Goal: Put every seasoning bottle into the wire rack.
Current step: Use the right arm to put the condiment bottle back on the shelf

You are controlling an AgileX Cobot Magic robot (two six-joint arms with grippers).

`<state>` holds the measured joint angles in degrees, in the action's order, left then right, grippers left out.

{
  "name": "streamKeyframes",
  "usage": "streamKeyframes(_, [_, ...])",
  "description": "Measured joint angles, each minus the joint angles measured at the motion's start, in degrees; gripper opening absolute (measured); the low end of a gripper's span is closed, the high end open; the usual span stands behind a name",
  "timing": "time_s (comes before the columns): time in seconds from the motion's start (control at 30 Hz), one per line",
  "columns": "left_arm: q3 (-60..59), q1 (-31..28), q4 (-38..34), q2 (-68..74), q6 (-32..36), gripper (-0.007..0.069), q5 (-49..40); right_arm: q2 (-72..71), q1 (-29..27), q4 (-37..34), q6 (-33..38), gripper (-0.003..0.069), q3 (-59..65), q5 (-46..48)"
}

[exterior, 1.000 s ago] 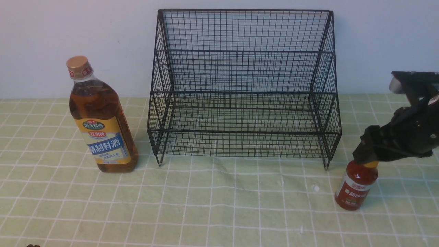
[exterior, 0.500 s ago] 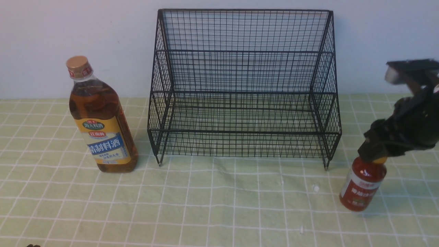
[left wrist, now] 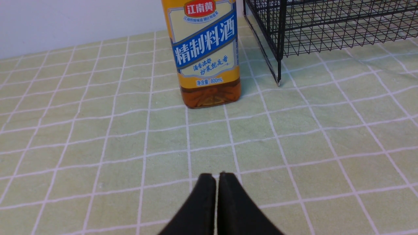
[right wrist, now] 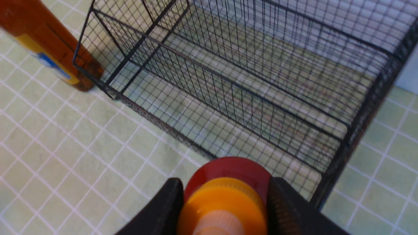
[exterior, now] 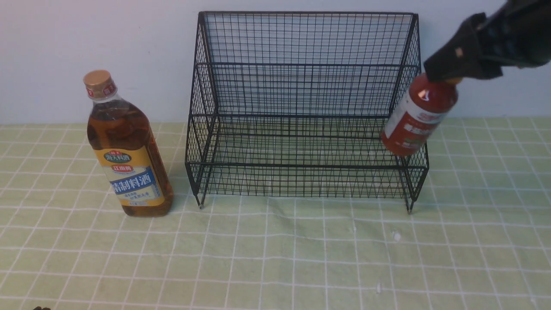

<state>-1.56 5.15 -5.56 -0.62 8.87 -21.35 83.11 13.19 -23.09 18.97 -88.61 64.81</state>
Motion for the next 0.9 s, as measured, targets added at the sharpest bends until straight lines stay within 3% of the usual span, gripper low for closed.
streamKeyframes(0.27, [0.0, 0.0, 0.0, 0.0, 0.0, -0.0006, 0.0, 12.5, 0.47, 1.51, -0.11, 0.0302, -4.34, -2.5])
streamKeyframes(0.9, [0.0, 0.0, 0.0, 0.0, 0.0, -0.0006, -0.05, 21.76, 0.47, 3.34, 2.02, 0.0301, -4.67, -5.55])
